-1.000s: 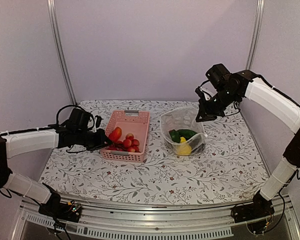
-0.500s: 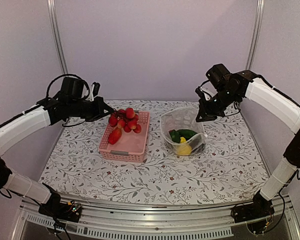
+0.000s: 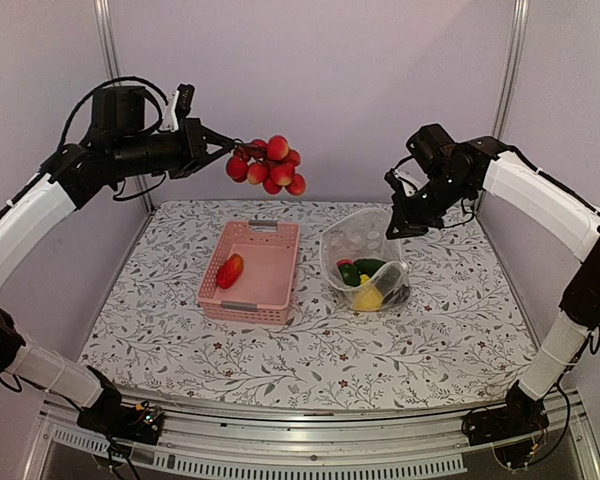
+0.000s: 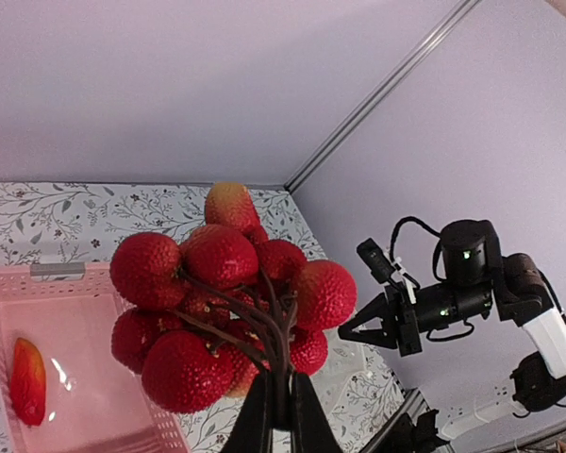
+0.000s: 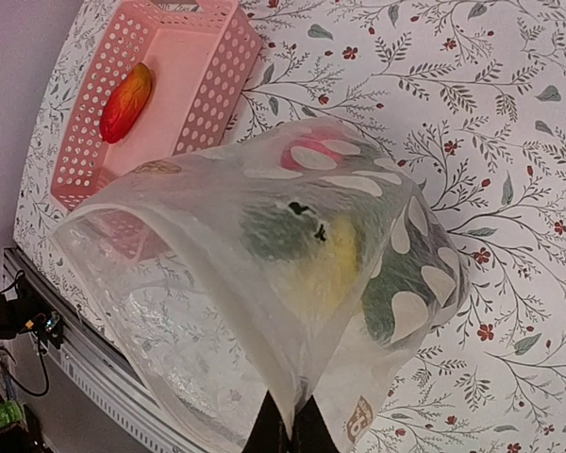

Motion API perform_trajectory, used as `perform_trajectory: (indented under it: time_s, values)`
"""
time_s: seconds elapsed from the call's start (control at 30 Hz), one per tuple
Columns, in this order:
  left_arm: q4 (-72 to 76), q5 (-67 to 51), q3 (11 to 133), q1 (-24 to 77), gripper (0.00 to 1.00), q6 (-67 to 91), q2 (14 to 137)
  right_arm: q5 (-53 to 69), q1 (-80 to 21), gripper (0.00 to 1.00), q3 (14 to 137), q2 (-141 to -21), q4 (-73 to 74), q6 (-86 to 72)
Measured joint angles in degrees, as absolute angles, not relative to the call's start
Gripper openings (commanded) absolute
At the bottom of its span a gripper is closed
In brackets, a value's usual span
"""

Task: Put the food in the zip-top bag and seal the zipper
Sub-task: Place the fake fruit in the zipper food storage bag.

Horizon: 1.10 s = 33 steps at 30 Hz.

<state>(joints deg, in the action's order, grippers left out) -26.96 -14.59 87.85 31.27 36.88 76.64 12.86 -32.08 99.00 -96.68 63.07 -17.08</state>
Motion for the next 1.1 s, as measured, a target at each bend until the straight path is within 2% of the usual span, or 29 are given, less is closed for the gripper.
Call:
perform_trajectory:
  time_s: [0.23, 0.47, 0.73, 1.1]
  values:
    - [-26.92, -16.4, 95.0, 38.72, 0.0, 34.11, 79.99, 13.26, -32.08, 0.0, 100.07, -97.86, 63.11, -16.62]
    - [-27.38, -20.25, 96.18, 42.92, 0.0, 31.77, 81.71, 13.91, -32.08, 0.0, 100.12, -97.97, 63.11, -16.62]
    - [-27.09, -25.89, 95.81, 45.91, 0.0, 29.71, 83.96, 14.17, -32.08, 0.0, 100.12, -97.97, 63.07, -17.02]
    - [-24.91, -27.94, 88.92, 46.61, 0.0, 28.05, 86.67, 15.4, -32.08, 0.0, 100.12, -97.97, 63.07, -17.58]
